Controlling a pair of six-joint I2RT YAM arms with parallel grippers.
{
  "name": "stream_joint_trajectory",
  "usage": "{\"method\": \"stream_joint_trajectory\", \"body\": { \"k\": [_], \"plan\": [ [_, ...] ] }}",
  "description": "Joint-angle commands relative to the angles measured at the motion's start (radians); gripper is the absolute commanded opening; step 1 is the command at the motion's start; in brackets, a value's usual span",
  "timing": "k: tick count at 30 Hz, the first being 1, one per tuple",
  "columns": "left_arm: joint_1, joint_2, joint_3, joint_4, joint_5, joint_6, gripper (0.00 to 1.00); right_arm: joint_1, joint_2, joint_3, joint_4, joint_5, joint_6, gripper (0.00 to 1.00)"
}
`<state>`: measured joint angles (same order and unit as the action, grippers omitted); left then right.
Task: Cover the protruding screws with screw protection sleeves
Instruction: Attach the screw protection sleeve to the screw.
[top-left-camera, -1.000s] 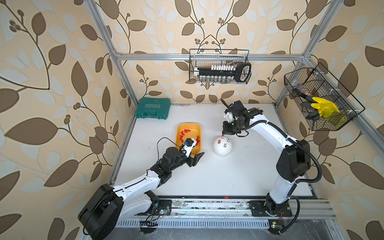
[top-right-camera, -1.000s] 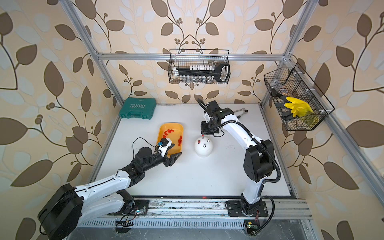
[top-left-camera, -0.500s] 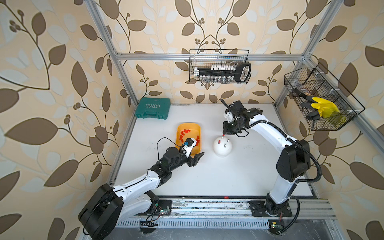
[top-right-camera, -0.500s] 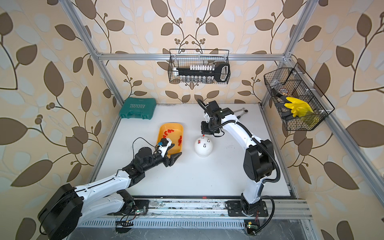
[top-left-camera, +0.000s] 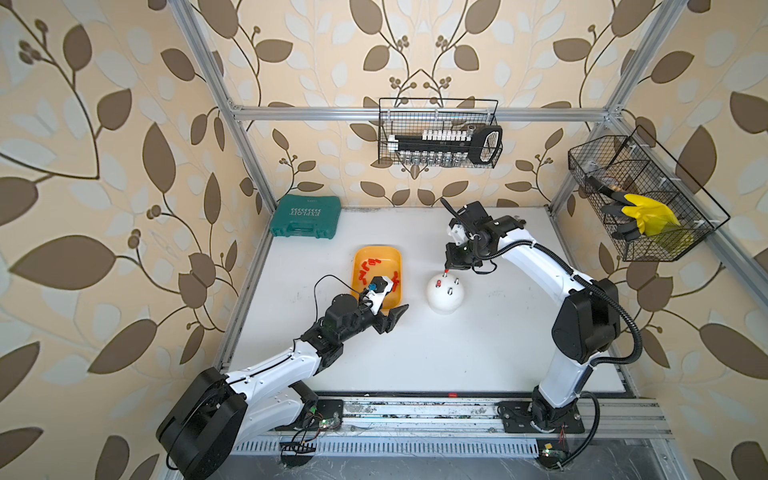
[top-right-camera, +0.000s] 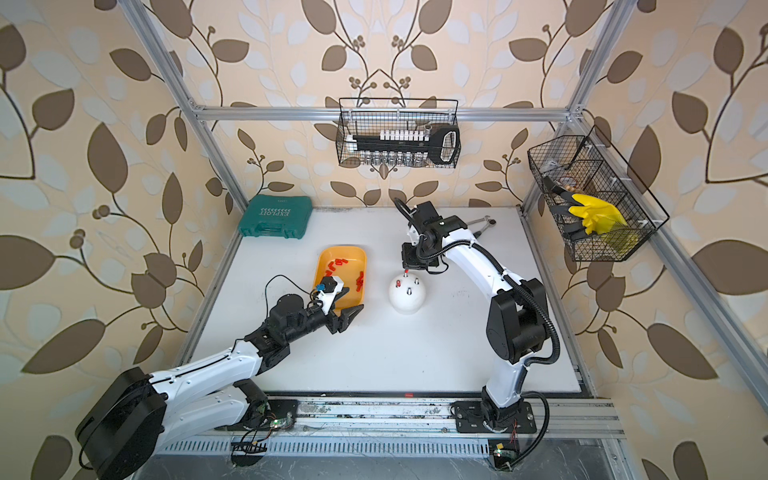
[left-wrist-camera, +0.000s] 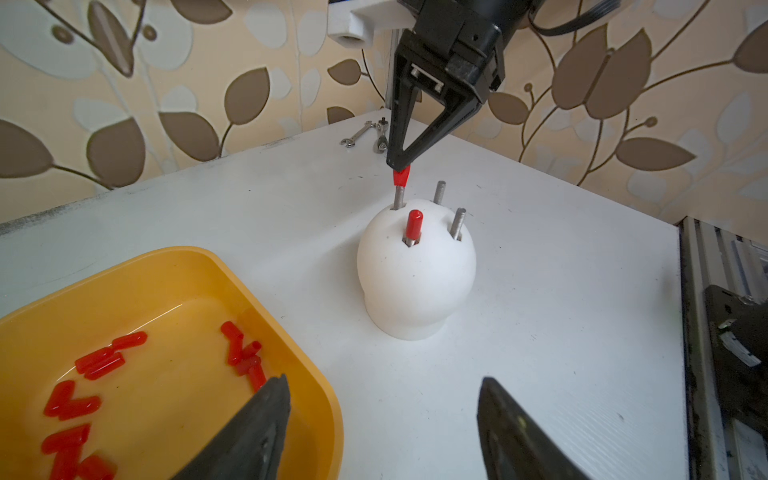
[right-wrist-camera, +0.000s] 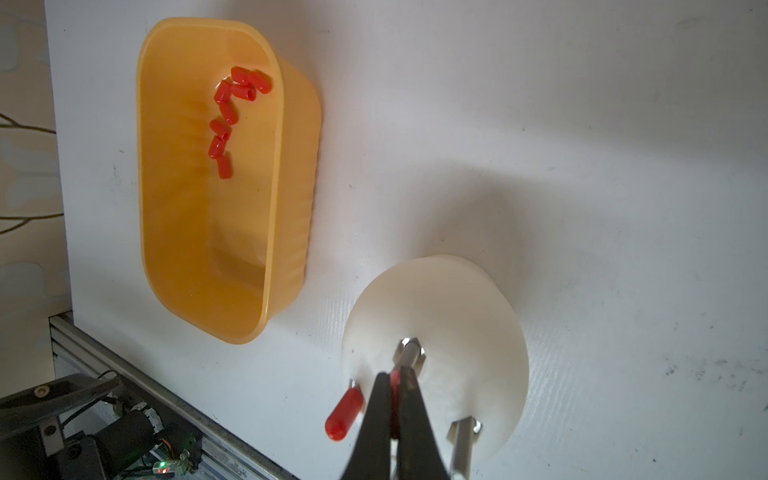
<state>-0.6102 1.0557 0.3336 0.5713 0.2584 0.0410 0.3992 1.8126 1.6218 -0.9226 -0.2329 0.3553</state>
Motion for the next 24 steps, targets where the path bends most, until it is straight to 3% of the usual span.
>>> {"method": "stream_joint_trajectory", "body": {
  "k": [1, 24],
  "plan": [
    [-0.01, -0.016, 0.04, 0.012, 0.016, 0.004, 0.73, 0.009, 0.024, 0.019, -0.006, -0.022, 0.007, 0.01],
    [-0.01, -0.013, 0.041, 0.009, 0.018, 0.004, 0.73, 0.057, 0.021, 0.01, -0.023, 0.118, -0.022, 0.01]
  ]
}}
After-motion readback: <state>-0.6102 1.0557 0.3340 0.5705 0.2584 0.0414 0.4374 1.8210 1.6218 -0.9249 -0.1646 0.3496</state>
